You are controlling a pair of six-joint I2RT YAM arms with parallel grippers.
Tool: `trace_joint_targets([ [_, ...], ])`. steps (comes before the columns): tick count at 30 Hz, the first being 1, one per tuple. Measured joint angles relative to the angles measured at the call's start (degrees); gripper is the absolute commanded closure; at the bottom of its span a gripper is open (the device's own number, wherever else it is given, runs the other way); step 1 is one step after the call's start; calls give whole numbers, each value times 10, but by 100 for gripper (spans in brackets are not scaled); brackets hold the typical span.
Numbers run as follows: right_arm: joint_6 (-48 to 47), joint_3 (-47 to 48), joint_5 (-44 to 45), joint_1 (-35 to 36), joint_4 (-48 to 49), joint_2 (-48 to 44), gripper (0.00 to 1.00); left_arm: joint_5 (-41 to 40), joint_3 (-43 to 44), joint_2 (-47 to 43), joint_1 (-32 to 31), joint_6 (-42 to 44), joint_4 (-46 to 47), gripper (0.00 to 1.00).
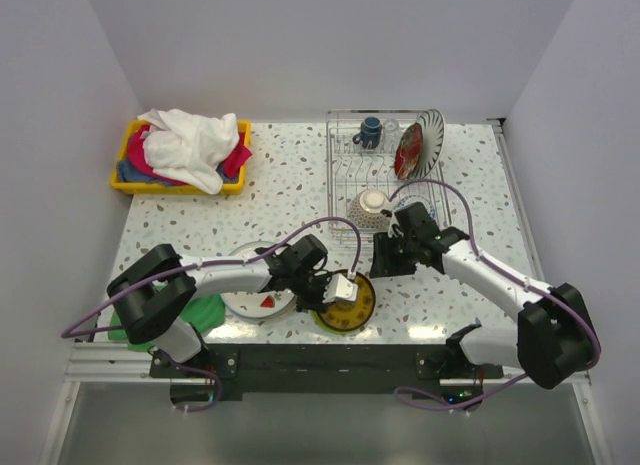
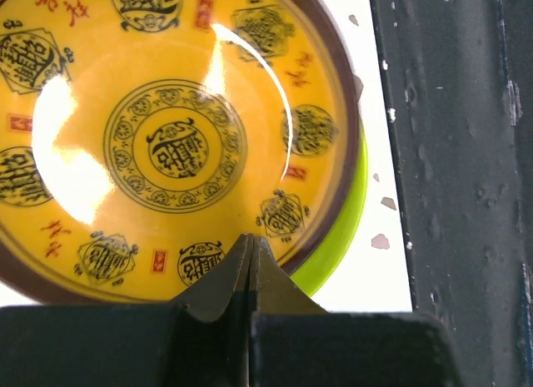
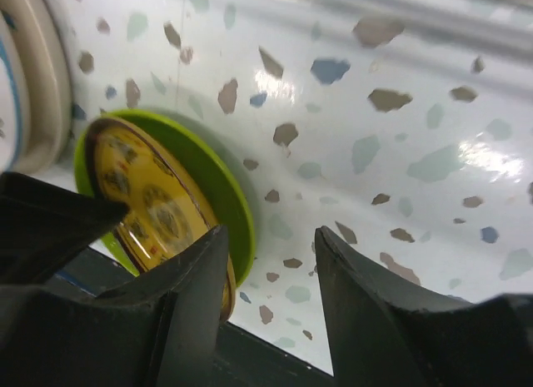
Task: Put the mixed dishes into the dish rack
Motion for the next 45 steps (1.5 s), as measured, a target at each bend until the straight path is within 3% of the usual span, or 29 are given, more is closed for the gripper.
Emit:
trace_joint_targets([
  [8, 12, 51, -65, -37, -2, 1, 51, -1, 3, 6, -1, 0, 13, 100],
  [18, 18, -3, -109, -29, 1, 14, 49, -1, 3, 9, -1, 0, 22, 100],
  [25, 33, -23, -135, -3, 18, 23, 55, -1, 3, 11, -1, -1, 28, 100],
  [29, 42, -28, -142, 3, 49, 37, 66, -2, 3, 12, -1, -8, 31, 100],
  [30, 43, -28, -142, 3, 54, 40, 74, -2, 3, 12, -1, -10, 31, 100],
  [32, 46, -30, -140, 3, 67, 47, 82, -3, 4, 13, -1, -13, 32, 100],
  [34, 49, -30, -138, 2, 76, 54, 99, -3, 4, 13, -1, -15, 31, 100],
  [40, 29, -26, -136, 0, 68, 59, 100, -16, 7, 5, 1, -26, 32, 99],
  [45, 13, 31, -133, 7, -1, 66, 100, -47, 7, -56, 2, -46, -4, 89],
])
